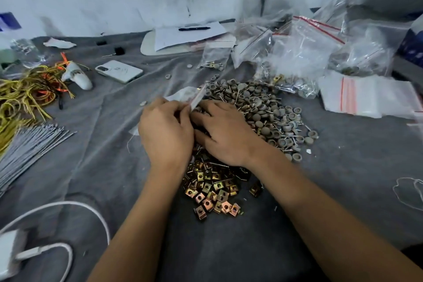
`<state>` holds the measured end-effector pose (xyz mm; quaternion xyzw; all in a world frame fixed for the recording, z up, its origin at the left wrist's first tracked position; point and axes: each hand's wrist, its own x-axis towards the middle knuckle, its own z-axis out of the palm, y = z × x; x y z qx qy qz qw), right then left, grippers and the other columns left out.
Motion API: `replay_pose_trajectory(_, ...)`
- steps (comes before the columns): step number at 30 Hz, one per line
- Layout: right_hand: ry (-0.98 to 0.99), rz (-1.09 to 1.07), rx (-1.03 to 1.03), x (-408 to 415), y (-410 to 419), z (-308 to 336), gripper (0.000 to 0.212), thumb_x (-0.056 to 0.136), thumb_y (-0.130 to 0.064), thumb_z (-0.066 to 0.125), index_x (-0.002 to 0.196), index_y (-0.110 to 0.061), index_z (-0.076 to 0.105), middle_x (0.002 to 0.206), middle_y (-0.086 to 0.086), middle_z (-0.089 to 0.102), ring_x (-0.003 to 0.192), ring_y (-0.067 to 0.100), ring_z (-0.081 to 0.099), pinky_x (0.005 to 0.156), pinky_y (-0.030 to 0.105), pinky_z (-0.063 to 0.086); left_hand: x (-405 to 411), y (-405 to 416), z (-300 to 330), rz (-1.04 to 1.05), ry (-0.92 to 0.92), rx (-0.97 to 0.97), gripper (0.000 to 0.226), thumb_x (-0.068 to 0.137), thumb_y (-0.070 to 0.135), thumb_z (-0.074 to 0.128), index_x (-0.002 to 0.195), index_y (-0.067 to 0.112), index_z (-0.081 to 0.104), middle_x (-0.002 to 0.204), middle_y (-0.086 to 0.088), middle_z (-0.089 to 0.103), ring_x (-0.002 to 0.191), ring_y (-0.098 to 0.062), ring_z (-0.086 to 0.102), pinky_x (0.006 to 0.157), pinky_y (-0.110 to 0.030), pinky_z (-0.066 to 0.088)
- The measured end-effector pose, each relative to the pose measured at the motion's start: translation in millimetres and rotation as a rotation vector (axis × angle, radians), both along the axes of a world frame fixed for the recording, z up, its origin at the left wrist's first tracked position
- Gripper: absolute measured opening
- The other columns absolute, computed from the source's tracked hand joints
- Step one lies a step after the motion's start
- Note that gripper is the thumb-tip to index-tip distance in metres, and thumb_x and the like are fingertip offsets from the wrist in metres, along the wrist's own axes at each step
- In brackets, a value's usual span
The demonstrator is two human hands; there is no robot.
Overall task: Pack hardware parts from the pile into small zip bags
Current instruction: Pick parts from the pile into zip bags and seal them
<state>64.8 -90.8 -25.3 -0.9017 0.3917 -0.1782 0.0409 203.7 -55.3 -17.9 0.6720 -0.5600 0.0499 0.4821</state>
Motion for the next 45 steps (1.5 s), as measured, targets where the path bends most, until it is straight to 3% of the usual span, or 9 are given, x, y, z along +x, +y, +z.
replay_pose_trajectory(4,-0.21,0.039,0.046,1.3,1.2,-1.5,0.032,0.102,-0.032,0.055,0.128,-0.022,0.071,0.135,0.001,0.06,0.126,0.025,0.052,0.108,0.045,0.04,2.2,-0.3,-8.8,-0.056,0.322,0.022,0.004,0.084,0.018,0.081,0.084,0.021,0.083,0.077,0.007,0.076,0.072,-0.012,0.071,0.074,-0.042,0.059)
replay_pose_trajectory(9,-0.49,0.052,0.102,-4.1,-1.9,-3.3,0.015,0.092,-0.013,0.074,0.106,-0.013,0.081,0.124,0.001,0.072,0.113,0.019,0.066,0.098,0.042,0.052,5.0,-6.7,-15.5,-0.085,0.677,0.084,0.012,0.072,0.029,0.086,0.068,0.02,0.078,0.066,-0.004,0.075,0.064,-0.034,0.073,0.064,-0.057,0.062)
replay_pose_trajectory(14,-0.55,-0.023,-0.037,-7.1,-3.8,-2.8,0.011,0.088,-0.016,0.079,0.097,-0.01,0.08,0.098,0.002,0.075,0.09,0.017,0.068,0.086,0.04,0.055,8.2,-8.0,-17.1,-0.231,0.868,0.172,0.03,0.082,0.01,0.087,0.057,0.017,0.071,0.061,-0.007,0.069,0.057,-0.02,0.063,0.058,-0.032,0.052)
replay_pose_trajectory(19,-0.549,-0.09,-0.179,-7.5,-5.0,-3.2,0.011,0.088,-0.024,0.08,0.092,-0.014,0.08,0.093,-0.004,0.076,0.096,0.019,0.062,0.087,0.051,0.048,7.8,-5.0,-11.4,-0.314,0.825,0.241,0.019,0.1,0.009,0.067,0.082,0.007,0.068,0.057,-0.004,0.061,0.045,-0.013,0.055,0.045,-0.025,0.047)
replay_pose_trajectory(22,-0.64,-0.065,-0.197,-7.6,-4.8,-2.0,0.009,0.09,-0.017,0.077,0.094,-0.009,0.079,0.091,0.0,0.075,0.09,0.018,0.062,0.084,0.042,0.051,8.6,-4.4,-9.5,-0.315,0.866,0.268,0.017,0.103,0.004,0.059,0.091,0.001,0.071,0.06,-0.005,0.067,0.045,-0.01,0.058,0.045,-0.021,0.051)
replay_pose_trajectory(29,-0.736,-0.074,-0.07,-10.8,-3.5,-0.8,0.015,0.099,-0.009,0.062,0.108,-0.009,0.073,0.093,-0.003,0.073,0.083,0.004,0.065,0.074,0.024,0.052,5.9,-5.1,-7.4,-0.352,0.911,0.201,0.003,0.091,-0.003,0.074,0.089,-0.002,0.075,0.057,-0.003,0.067,0.042,-0.005,0.056,0.042,-0.017,0.046)
replay_pose_trajectory(33,-0.671,-0.09,-0.033,-10.5,-6.2,0.6,0.012,0.098,-0.015,0.068,0.103,-0.009,0.078,0.095,0.001,0.074,0.089,0.012,0.066,0.082,0.019,0.048,-0.4,-3.7,-9.3,-0.441,0.885,0.137,0.009,0.083,-0.003,0.082,0.081,0.001,0.074,0.058,-0.006,0.069,0.044,-0.009,0.058,0.044,-0.018,0.046)
replay_pose_trajectory(40,-0.716,-0.089,0.091,-9.5,-3.4,3.1,0.021,0.096,-0.03,0.071,0.09,-0.013,0.08,0.079,-0.006,0.069,0.075,0.006,0.063,0.069,0.023,0.048,-5.3,-3.4,-15.2,-0.455,0.705,0.103,0.011,0.086,0.0,0.081,0.079,0.002,0.073,0.071,-0.012,0.074,0.059,-0.016,0.069,0.054,-0.024,0.056)
replay_pose_trajectory(45,-0.752,-0.124,0.147,-12.5,-6.1,2.6,0.022,0.099,-0.023,0.068,0.084,-0.01,0.078,0.075,-0.001,0.068,0.074,0.015,0.063,0.068,0.033,0.049,-6.3,-1.9,-13.3,-0.534,0.792,0.164,0.008,0.088,-0.006,0.076,0.084,0.0,0.075,0.065,-0.013,0.072,0.051,-0.018,0.064,0.05,-0.027,0.057)
